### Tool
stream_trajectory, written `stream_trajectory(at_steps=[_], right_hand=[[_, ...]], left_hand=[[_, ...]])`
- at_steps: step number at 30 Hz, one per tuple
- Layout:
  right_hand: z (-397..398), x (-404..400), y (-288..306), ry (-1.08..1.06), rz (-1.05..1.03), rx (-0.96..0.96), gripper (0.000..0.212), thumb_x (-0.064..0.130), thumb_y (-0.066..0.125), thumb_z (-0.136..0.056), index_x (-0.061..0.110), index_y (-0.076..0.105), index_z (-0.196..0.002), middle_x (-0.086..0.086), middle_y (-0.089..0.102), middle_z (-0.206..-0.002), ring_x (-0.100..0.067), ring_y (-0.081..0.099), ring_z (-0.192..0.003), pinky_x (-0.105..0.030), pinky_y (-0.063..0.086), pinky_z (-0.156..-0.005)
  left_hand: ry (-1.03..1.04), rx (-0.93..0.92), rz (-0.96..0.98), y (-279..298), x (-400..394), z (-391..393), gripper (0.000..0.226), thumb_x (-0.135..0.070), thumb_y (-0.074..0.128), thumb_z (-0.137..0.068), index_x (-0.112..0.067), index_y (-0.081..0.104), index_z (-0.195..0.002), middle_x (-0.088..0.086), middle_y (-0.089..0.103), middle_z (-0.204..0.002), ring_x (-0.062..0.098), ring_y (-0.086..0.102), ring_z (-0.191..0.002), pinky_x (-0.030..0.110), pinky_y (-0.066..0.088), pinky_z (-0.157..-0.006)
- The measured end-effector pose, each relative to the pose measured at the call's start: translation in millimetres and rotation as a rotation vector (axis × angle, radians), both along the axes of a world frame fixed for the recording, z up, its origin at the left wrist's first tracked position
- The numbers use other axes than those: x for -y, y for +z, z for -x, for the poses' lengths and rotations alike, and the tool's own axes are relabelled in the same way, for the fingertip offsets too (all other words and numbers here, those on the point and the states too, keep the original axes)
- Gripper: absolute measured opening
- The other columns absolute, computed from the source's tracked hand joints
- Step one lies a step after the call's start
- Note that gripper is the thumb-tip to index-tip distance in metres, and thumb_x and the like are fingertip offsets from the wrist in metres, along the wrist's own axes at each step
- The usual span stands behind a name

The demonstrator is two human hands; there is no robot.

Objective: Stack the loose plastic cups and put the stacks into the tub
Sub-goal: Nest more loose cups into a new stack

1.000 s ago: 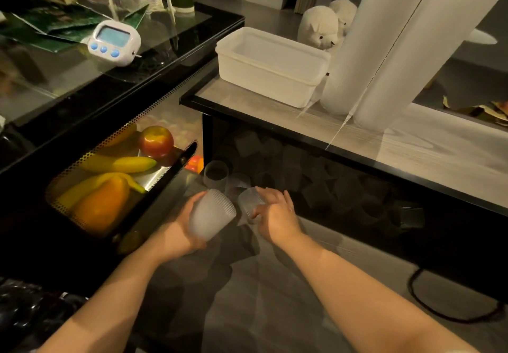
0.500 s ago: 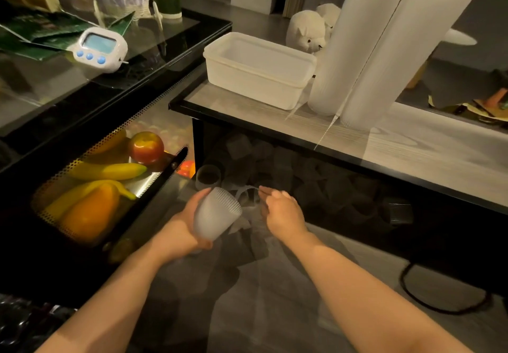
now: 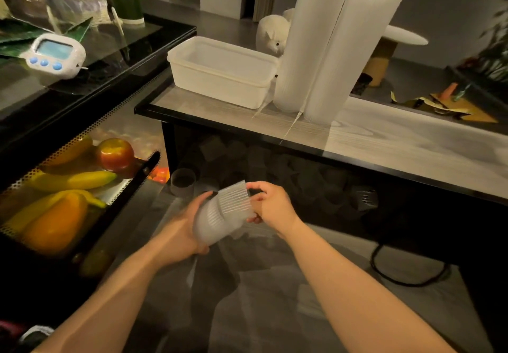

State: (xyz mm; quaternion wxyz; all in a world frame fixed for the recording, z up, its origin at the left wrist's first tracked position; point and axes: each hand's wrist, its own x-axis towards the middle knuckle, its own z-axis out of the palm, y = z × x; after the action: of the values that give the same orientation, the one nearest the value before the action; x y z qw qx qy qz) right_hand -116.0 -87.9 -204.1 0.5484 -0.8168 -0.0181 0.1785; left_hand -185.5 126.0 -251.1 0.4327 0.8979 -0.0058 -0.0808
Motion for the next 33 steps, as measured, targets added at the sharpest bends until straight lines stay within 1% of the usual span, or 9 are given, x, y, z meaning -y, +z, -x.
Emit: stream_trajectory(at_steps=[5,8,11,15,18,23,28,30,33], right_hand=[[5,8,-6,0.026,0.131,0.049,0.04,0.0,0.062,-0.086,0.023,0.069,-0.118,0.0,0.065,-0.08,-0.013,0.069,-0.058,-0.021,0.054,-0.056],[12,8,-9,0.042,0.202,0.126,0.039,0.007,0.057,-0.09,0.026,0.067,-0.124,0.002,0.064,-0.097,-0.011,0.068,-0.07,-0.02,0.057,-0.058],[14,13,-15,0.069,0.316,0.196,0.038,0.021,0.054,-0.094,0.036,0.061,-0.129,0.008,0.065,-0.121,-0.016,0.066,-0.093,-0.03,0.061,-0.074],[12,32,-14,0.05,0.308,0.083,0.035,0.028,0.052,-0.098,0.041,0.059,-0.129,0.006,0.065,-0.118,-0.012,0.07,-0.071,-0.025,0.06,-0.066],[8,57,-12,0.01,0.253,0.001,0.031,0.034,0.053,-0.098,0.042,0.06,-0.127,0.008,0.065,-0.111,-0.013,0.069,-0.072,-0.023,0.058,-0.062],[-13,128,-24,-0.185,0.536,0.136,0.037,0.038,0.053,-0.094,0.028,0.059,-0.129,-0.009,0.059,-0.124,-0.027,0.063,-0.103,-0.041,0.053,-0.091],[-37,195,-24,-0.317,0.805,0.021,0.036,0.029,0.048,-0.096,0.003,0.067,-0.111,-0.019,0.064,-0.116,-0.037,0.06,-0.108,-0.036,0.049,-0.087],[-51,215,-27,-0.321,0.88,-0.074,0.039,0.029,0.042,-0.098,0.004,0.063,-0.12,-0.018,0.06,-0.127,-0.035,0.056,-0.117,-0.034,0.045,-0.092],[-72,236,-34,-0.311,0.811,-0.133,0.054,0.036,0.044,-0.098,0.011,0.04,-0.145,-0.015,0.04,-0.149,-0.034,0.04,-0.135,-0.037,0.035,-0.108]], left_hand=[[-0.026,-0.021,0.007,9,10,5,0.122,-0.009,0.086,-0.059,-0.047,0.013,-0.15,-0.009,0.037,-0.135,0.013,0.051,-0.11,0.028,0.055,-0.079],[-0.034,-0.014,-0.003,13,18,8,0.12,-0.015,0.085,-0.061,-0.052,0.011,-0.148,-0.018,0.041,-0.125,0.01,0.051,-0.107,0.023,0.05,-0.075],[0.0,-0.023,0.059,17,32,8,0.113,-0.014,0.084,-0.061,-0.056,0.019,-0.142,-0.016,0.043,-0.125,0.013,0.05,-0.11,0.027,0.052,-0.082],[0.001,-0.045,0.018,20,55,5,0.112,-0.015,0.085,-0.06,-0.048,0.021,-0.146,-0.006,0.05,-0.127,0.017,0.051,-0.114,0.029,0.049,-0.087],[-0.013,-0.059,-0.018,22,76,4,0.113,-0.022,0.088,-0.06,-0.046,0.019,-0.147,-0.005,0.05,-0.131,0.018,0.049,-0.118,0.036,0.049,-0.096],[-0.015,-0.076,-0.042,26,101,1,0.118,-0.027,0.09,-0.06,-0.047,0.014,-0.149,-0.007,0.042,-0.141,0.017,0.044,-0.125,0.04,0.046,-0.103],[-0.029,-0.034,-0.112,37,119,-7,0.117,-0.025,0.09,-0.063,-0.04,0.015,-0.152,-0.003,0.041,-0.142,0.018,0.044,-0.124,0.035,0.044,-0.101],[-0.02,-0.023,-0.133,41,127,-8,0.117,-0.027,0.089,-0.064,-0.038,0.014,-0.152,-0.002,0.04,-0.144,0.021,0.043,-0.127,0.038,0.043,-0.102],[-0.001,-0.03,-0.167,41,139,-8,0.117,-0.03,0.089,-0.064,-0.039,0.013,-0.152,-0.001,0.039,-0.145,0.024,0.042,-0.129,0.042,0.043,-0.105]])
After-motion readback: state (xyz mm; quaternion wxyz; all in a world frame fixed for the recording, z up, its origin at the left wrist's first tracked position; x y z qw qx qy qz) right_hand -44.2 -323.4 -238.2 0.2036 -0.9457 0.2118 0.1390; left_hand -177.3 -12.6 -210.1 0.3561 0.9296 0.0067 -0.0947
